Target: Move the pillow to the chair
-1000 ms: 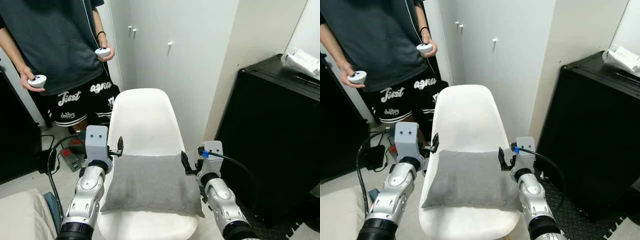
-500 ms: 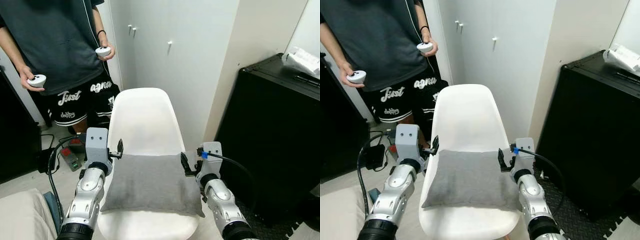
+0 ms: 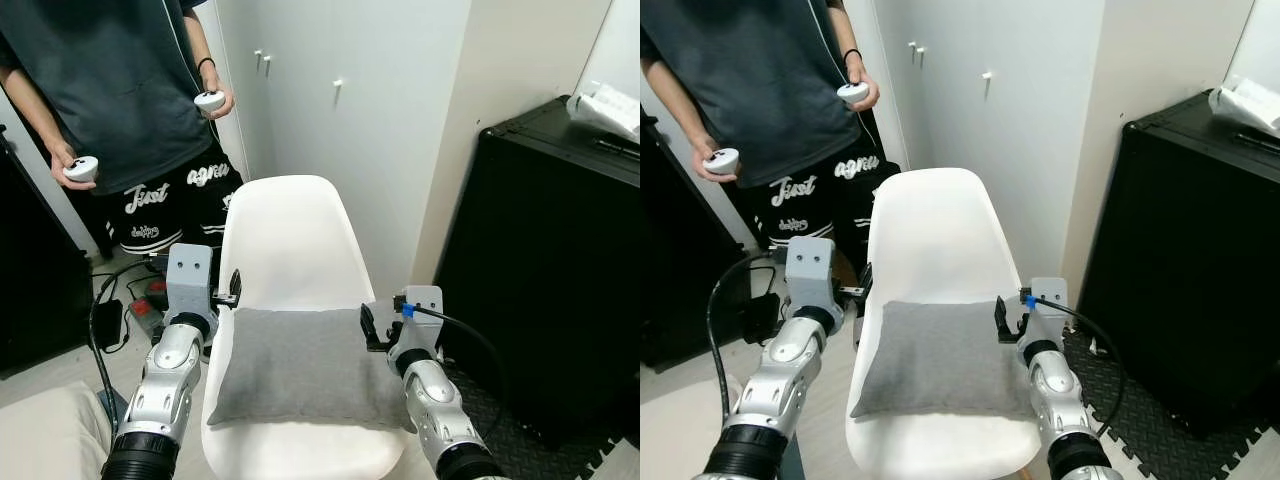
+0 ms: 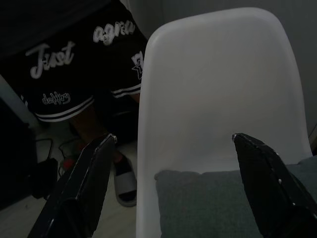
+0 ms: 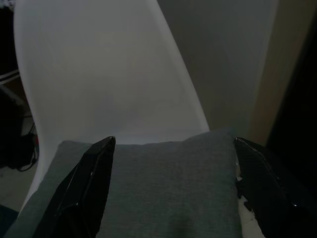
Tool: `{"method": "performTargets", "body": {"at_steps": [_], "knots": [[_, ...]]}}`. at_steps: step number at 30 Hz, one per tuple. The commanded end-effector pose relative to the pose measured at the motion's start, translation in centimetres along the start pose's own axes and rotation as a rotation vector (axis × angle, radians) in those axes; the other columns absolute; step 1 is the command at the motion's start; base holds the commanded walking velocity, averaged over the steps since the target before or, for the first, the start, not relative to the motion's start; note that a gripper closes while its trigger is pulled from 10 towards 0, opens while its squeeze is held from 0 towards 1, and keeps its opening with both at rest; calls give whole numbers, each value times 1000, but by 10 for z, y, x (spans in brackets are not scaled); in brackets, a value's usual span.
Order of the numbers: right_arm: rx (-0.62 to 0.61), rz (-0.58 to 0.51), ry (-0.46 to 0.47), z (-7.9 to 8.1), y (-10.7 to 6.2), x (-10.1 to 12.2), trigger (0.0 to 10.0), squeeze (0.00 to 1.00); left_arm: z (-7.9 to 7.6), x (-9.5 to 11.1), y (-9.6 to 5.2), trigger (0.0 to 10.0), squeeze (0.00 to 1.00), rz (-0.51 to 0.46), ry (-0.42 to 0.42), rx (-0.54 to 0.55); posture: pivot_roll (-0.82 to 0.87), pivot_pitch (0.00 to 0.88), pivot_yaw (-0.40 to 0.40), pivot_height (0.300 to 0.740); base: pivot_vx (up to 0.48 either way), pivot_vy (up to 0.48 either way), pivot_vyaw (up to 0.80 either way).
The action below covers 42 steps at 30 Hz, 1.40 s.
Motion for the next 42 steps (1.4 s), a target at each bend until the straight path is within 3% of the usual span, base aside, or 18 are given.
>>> {"method": "performTargets", "body": {"at_steps": [1,8,12,18,24,31,42], "knots": [[0,-1,5,3,1,-1,10000,0,7,-9,0,10000,0,40,10,12,66,26,59,740,0,0,0],[22,4,-28,1,4,3,10000,0,4,-13,-5,10000,0,47,-20,39,48,32,10,740,0,0,0],[56,23,-89,-6,5,7,10000,0,0,-23,-13,10000,0,65,-55,82,29,49,-62,740,0,0,0],[77,33,-119,-9,6,9,10000,0,-4,-28,-18,10000,0,74,-73,99,18,56,-91,740,0,0,0],[95,39,-114,-7,4,6,10000,0,-4,-27,-17,10000,0,71,-69,101,21,55,-78,740,0,0,-156],[89,44,-107,-4,2,2,10000,0,-3,-24,-13,10000,0,65,-53,85,20,58,-50,740,0,0,-800],[47,56,-97,-14,-3,-4,10000,0,-6,-23,-13,10000,0,65,-47,68,26,63,-34,740,0,0,-800]]}}
Point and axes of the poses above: a point about 5 cm out from each wrist's last joint towards the gripper, its own y axis pointing out of the wrist towards the gripper, its own x axis along the axis of the wrist's last joint, z = x × y, the point moved 4 cm from there along y, pointing out of the wrist towards the gripper, and after that the axes turned 7 degrees about y, right-handed, at the moved point
